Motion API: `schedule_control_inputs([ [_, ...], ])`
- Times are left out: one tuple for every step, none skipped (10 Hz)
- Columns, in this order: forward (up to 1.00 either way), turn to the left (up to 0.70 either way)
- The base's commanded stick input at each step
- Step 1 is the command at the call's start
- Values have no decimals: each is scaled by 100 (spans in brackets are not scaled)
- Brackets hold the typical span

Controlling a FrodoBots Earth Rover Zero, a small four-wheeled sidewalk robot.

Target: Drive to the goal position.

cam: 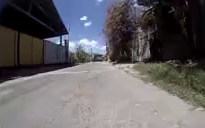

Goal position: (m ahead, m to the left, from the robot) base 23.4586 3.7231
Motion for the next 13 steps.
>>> schedule_control_inputs([
  [100,11],
  [100,-26],
  [100,-40],
  [100,-40],
  [100,-40],
  [100,-23],
  [100,0],
  [100,0],
  [100,0],
  [100,0],
  [100,6],
  [100,17],
  [100,8],
])
